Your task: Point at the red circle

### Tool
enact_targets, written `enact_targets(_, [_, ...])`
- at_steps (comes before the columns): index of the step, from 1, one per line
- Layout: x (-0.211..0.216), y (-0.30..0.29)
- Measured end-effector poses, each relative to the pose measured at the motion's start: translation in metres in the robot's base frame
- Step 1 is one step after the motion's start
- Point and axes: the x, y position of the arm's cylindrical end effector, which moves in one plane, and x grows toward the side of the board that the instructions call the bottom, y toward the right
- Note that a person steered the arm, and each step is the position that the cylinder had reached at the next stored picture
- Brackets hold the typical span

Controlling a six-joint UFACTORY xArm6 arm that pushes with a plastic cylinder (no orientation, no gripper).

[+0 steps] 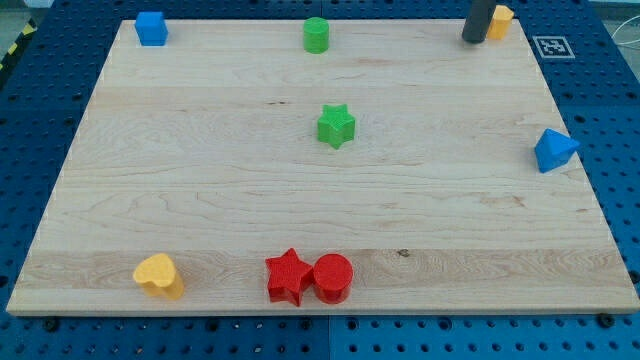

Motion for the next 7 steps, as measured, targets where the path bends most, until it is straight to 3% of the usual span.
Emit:
enact_targets(2, [0.104, -0.063])
enact_targets(5, [0.332, -0.097])
enact_targets(6, [0.362, -0.114])
enact_targets(7, [0.362, -0.175])
